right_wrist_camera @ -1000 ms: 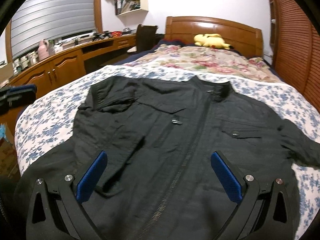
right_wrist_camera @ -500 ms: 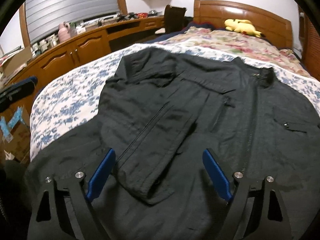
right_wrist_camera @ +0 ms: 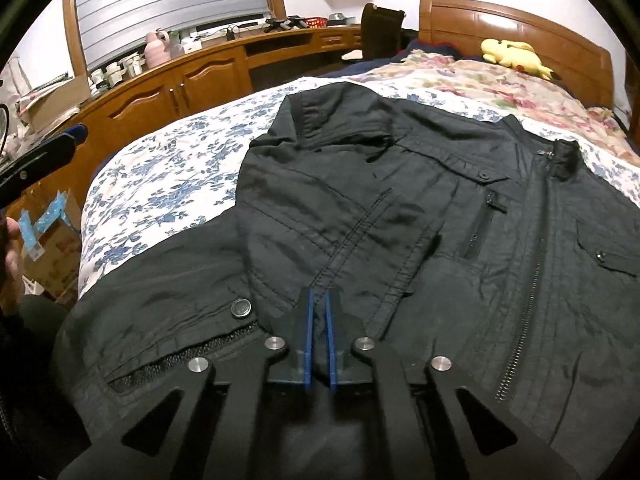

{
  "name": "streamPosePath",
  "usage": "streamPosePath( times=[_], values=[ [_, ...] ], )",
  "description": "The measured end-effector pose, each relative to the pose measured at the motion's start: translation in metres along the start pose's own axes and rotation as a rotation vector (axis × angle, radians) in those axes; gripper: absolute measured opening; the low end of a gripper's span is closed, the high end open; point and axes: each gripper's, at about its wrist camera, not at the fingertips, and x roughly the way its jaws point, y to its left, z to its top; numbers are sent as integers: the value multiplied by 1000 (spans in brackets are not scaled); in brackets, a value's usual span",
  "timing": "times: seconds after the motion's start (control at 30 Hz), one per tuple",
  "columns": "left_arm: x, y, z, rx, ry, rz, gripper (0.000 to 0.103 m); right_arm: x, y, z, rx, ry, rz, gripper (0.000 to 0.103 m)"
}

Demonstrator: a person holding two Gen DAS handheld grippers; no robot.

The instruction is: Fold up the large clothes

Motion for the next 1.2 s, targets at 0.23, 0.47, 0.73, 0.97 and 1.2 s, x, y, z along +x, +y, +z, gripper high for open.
streamPosePath(
  times=[0.23, 0.47, 0.73, 0.97, 1.2],
  values=[
    [6, -10, 1, 0, 14, -20, 72, -15, 0, -8, 2, -49, -55, 0],
    [9, -19, 3, 1, 17, -32, 72, -23, 1, -15, 23, -72, -78, 0],
    [12, -24, 4, -4, 23, -35, 72, -6, 9, -14, 30, -43, -65, 60],
    [9, -27, 2, -15, 23, -30, 72, 16, 14, -15, 27, 23, 53, 40],
    [8, -34, 3, -26, 21, -36, 72, 2, 5, -13, 12, -33, 65, 10]
  ],
)
